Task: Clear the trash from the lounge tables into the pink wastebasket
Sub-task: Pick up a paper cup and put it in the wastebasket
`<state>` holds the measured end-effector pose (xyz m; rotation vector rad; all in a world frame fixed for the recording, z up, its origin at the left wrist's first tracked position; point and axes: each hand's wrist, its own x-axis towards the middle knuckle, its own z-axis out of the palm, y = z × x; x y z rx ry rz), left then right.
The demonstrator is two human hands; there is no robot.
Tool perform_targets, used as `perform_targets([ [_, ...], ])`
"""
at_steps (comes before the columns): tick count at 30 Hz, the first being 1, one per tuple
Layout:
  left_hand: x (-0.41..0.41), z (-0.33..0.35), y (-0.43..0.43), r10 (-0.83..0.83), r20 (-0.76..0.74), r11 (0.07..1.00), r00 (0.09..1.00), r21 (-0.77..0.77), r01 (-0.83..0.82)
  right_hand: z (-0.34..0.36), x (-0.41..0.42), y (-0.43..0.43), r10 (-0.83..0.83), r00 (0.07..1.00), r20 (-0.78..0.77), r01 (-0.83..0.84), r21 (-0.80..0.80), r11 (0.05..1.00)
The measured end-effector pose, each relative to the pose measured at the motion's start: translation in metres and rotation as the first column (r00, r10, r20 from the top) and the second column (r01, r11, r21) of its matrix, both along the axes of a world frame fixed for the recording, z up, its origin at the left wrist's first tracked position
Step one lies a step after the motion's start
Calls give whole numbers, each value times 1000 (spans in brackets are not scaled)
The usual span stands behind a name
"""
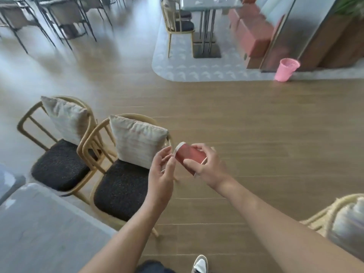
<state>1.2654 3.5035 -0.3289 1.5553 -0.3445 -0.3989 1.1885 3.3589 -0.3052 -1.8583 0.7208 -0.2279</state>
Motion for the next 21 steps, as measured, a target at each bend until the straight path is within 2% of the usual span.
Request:
perform_targets([
  [5, -15, 4, -69, -135, 38, 991, 990, 13, 134, 0, -38, -53, -175, 983, 51, 172, 54, 984],
  [11, -4, -3, -157, -268, 15, 963, 963, -13, 268, -14, -46, -119, -372, 926, 60, 368, 70, 927],
  [19, 64, -12, -290, -407, 17, 913, 913, -7, 407, -19, 10, -243, -492, 859, 143, 491, 43, 870],
  [21, 93, -11, -328, -454, 21, 891, 891, 4, 454, -18, 34, -278, -557, 816, 153, 552, 81, 830],
])
